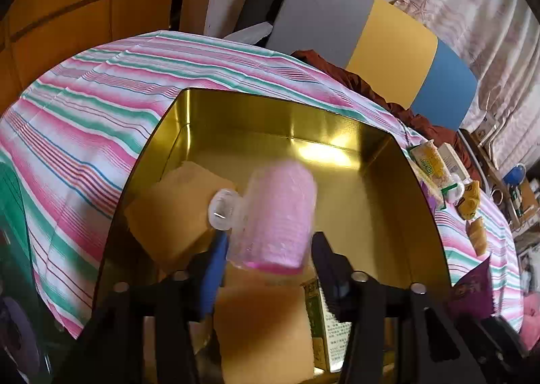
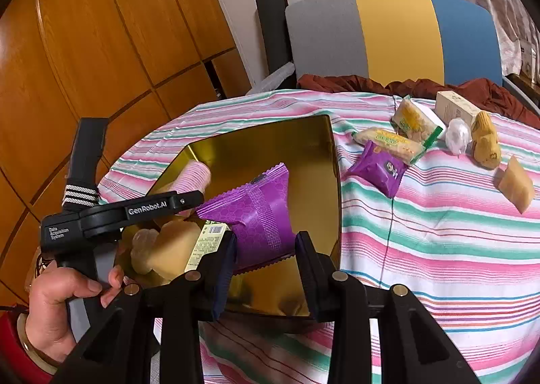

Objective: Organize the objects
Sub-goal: 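Carry roller and packet over the gold tray and open both tools to drop them, then move the right tool to the square yellow sponge and grasp it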

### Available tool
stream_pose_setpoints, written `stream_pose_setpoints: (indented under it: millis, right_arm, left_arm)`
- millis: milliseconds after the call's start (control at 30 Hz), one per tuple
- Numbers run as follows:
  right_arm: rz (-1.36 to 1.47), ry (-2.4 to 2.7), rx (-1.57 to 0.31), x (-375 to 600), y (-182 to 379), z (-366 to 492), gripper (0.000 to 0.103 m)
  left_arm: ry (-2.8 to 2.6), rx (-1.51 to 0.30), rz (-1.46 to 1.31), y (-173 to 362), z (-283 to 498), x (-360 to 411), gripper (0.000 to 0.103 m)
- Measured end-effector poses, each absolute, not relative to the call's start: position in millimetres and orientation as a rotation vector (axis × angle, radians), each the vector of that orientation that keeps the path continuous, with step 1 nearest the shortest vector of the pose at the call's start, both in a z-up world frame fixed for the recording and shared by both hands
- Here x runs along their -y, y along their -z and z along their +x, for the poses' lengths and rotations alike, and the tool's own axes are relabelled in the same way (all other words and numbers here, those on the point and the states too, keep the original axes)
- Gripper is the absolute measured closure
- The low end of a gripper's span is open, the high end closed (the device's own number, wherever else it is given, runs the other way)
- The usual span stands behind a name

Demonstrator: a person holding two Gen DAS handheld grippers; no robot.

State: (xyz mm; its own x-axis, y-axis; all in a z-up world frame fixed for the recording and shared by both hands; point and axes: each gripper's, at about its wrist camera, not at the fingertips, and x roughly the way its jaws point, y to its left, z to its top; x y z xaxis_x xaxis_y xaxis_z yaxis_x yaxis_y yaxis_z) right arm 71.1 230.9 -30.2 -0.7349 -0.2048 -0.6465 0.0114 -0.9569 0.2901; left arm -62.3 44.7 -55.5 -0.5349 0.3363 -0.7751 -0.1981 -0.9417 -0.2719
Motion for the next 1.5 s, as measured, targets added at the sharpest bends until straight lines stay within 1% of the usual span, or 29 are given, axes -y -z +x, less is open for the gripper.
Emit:
stream_pose_setpoints:
  millis: [33, 67, 133, 167, 233, 267, 367, 467, 767, 1267, 1500]
  right_arm:
    - [1.093, 2.790, 0.407, -231, 31, 71, 0.067]
    - [1.099, 2.790, 0.404, -231, 32, 70, 0.067]
    - [1.105, 2.784, 0.405, -230, 34, 69, 0.067]
    - [1.108, 2.782, 0.401, -229, 34, 68, 0.067]
    - [1.118, 2.785, 0.389, -228, 35, 67, 0.067]
    - [1.126, 2.782, 0.387, -227, 36, 66, 0.067]
    - [1.143, 2.776, 0.387, -226, 38, 63, 0.067]
    - [1.151, 2.771, 0.386, -223, 40, 61, 0.067]
    - [1.184, 2.757, 0.364, -212, 41, 56, 0.067]
    - [1.139, 2.779, 0.440, -223, 35, 63, 0.066]
    - [1.102, 2.838, 0.509, -248, 31, 71, 0.066]
  left_arm:
    - [-2.507, 0.229, -1.309, 54, -60, -43, 0.034]
    - [-2.514, 0.244, -1.303, 52, -58, -41, 0.030]
    - [-2.532, 0.290, -1.275, 46, -51, -34, 0.017]
    - [-2.552, 0.316, -1.257, 41, -47, -29, 0.014]
    - [-2.613, 0.383, -1.206, 31, -37, -15, 0.001]
    - [-2.646, 0.418, -1.181, 26, -33, -8, 0.000]
    - [-2.712, 0.471, -1.136, 15, -24, 11, 0.000]
    - [-2.771, 0.451, -1.126, 8, -18, 21, 0.000]
    - [-2.761, 0.516, -1.166, 12, -15, 37, 0.000]
    - [-2.719, 0.485, -1.201, 15, -11, 22, 0.000]
    - [-2.664, 0.409, -1.202, 14, -4, -6, 0.000]
